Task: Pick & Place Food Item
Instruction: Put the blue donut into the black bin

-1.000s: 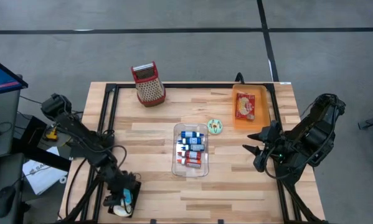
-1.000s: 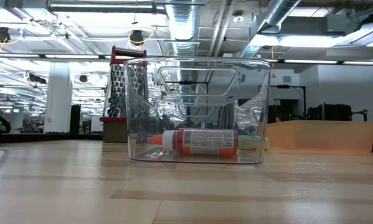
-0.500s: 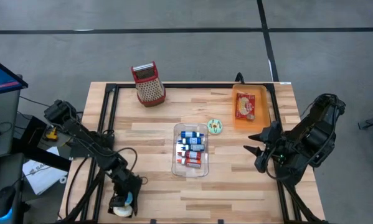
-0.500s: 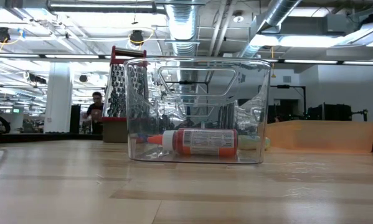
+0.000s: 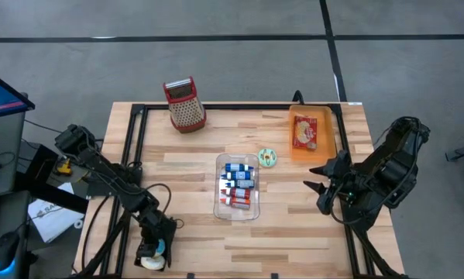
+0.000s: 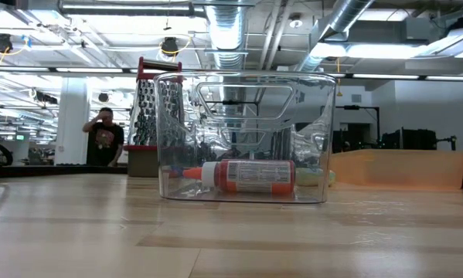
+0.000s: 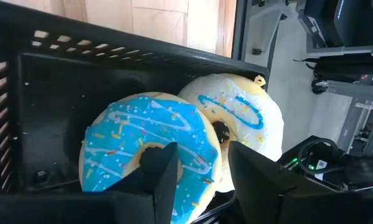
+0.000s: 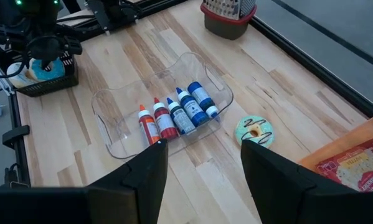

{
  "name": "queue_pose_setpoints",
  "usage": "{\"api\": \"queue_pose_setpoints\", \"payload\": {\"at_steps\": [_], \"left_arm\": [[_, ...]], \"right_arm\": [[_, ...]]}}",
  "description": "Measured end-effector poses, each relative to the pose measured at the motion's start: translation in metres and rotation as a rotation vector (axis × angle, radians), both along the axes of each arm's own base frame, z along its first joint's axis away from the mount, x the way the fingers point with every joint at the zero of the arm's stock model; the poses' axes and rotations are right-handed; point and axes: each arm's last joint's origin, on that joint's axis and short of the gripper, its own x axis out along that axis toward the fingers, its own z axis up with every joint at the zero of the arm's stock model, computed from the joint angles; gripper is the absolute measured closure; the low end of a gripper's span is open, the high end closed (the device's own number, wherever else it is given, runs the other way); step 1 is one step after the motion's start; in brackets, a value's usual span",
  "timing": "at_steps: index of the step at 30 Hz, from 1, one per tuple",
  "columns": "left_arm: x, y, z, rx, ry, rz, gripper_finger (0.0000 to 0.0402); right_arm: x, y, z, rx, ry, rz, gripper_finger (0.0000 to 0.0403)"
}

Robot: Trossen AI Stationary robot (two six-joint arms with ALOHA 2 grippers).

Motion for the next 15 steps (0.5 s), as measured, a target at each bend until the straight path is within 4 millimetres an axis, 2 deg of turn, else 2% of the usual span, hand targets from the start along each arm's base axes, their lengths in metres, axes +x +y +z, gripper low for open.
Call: {"api": "queue_pose_setpoints", "payload": {"at_steps": [3, 15], "left_arm": [[0.0001, 0.0001, -0.0001, 0.003, -0.002, 0.001, 0.0263], [-0.0012, 0.0013, -0.0011, 0.026, -0.012, -0.017, 0.0222]], "right_arm": [[0.0, 0.0, -0.0001, -0.001, 0.001, 0.0, 0.0207], [-0.0004, -0.0004, -0.0001, -0.003, 0.003, -0.002, 0.0207]]}}
